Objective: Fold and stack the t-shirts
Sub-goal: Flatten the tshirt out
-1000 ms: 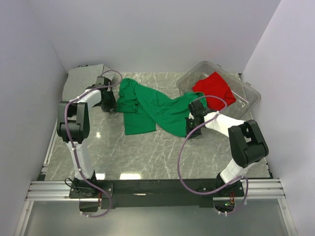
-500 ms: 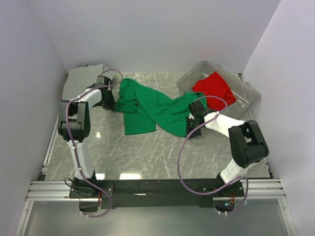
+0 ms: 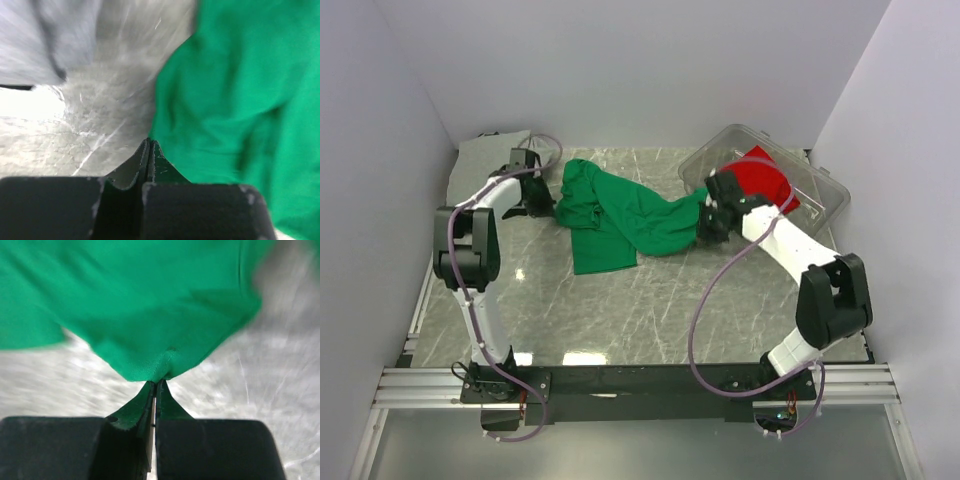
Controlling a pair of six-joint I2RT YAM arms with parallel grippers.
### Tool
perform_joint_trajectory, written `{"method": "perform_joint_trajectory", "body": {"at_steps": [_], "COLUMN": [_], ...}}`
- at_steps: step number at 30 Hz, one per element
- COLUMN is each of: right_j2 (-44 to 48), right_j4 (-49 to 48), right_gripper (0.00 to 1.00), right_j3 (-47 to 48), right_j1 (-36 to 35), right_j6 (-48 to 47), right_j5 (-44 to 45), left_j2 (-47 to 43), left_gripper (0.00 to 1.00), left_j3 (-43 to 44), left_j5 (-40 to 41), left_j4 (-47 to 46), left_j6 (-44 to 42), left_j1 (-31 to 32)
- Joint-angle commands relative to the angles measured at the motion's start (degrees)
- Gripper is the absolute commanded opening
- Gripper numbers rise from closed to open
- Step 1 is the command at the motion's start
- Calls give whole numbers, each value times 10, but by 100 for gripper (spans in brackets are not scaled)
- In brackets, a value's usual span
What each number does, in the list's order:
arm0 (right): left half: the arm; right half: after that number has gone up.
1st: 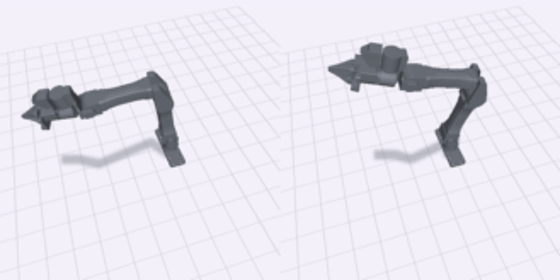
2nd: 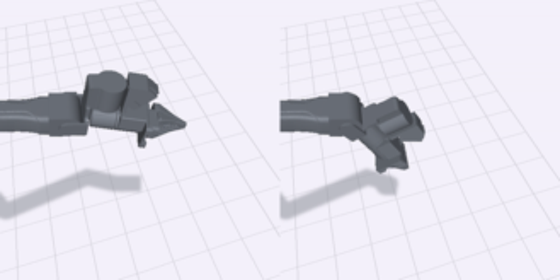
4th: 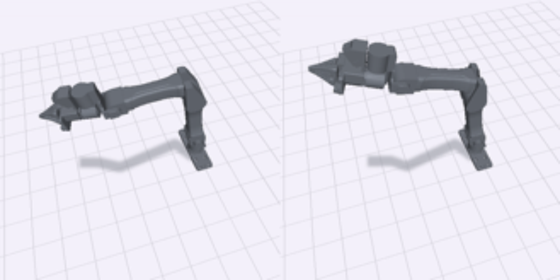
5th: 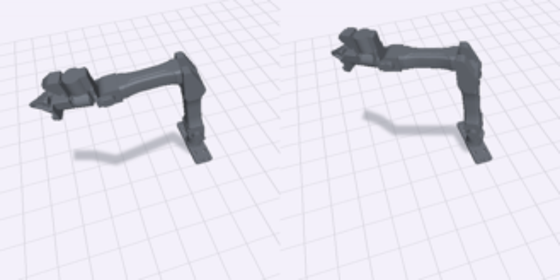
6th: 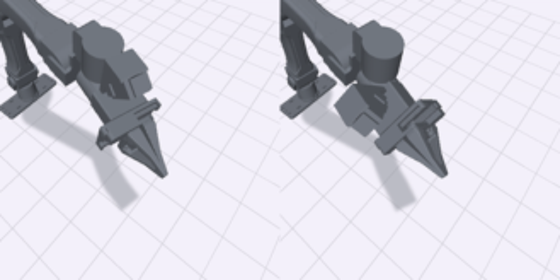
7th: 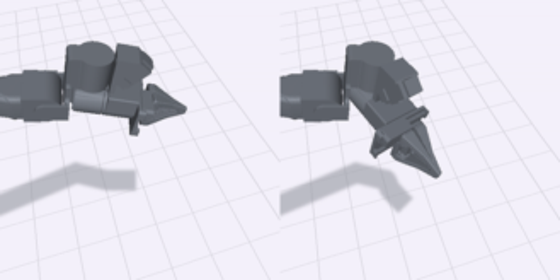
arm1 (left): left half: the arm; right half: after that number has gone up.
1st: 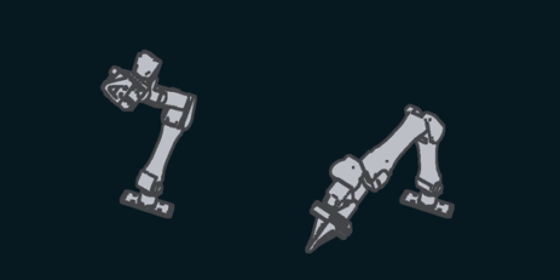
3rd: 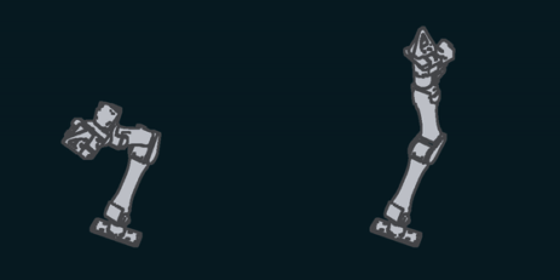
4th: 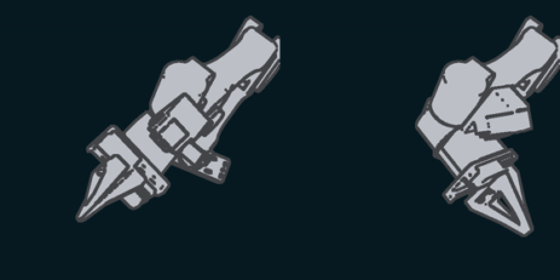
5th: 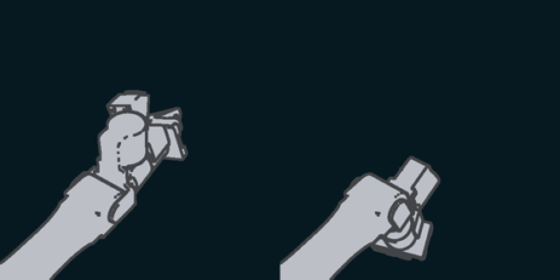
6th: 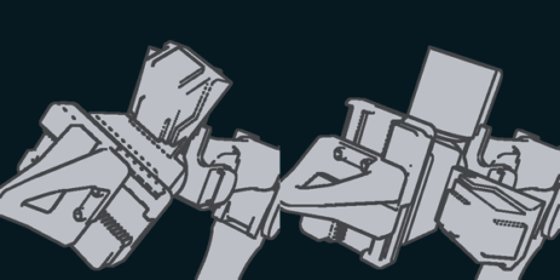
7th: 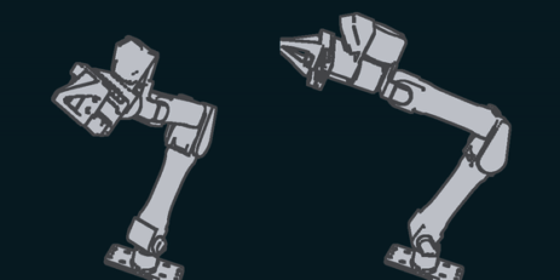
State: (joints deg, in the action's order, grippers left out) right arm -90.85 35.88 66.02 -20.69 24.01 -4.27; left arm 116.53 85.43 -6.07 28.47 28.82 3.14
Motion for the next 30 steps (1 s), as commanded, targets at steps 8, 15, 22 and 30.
{"method": "perform_joint_trajectory", "body": {"at_steps": [8, 15, 22, 30], "right_j2": [52, 163, 283, 242], "right_j4": [101, 41, -60, -92], "right_gripper": [0, 0, 0, 0], "right_j3": [305, 343, 338, 374], "right_j1": [6, 6, 6, 6], "right_j6": [-7, -33, -70, -81], "right_j5": [80, 137, 169, 153], "left_j2": [-219, -394, -546, -533], "left_gripper": [0, 0, 0, 0], "left_j3": [98, 77, 75, 115], "left_j5": [5, 104, 223, 175], "left_j4": [-41, -108, -174, -236], "left_j6": [125, 156, 134, 163], "left_j1": [-30, -52, -52, -52]}}
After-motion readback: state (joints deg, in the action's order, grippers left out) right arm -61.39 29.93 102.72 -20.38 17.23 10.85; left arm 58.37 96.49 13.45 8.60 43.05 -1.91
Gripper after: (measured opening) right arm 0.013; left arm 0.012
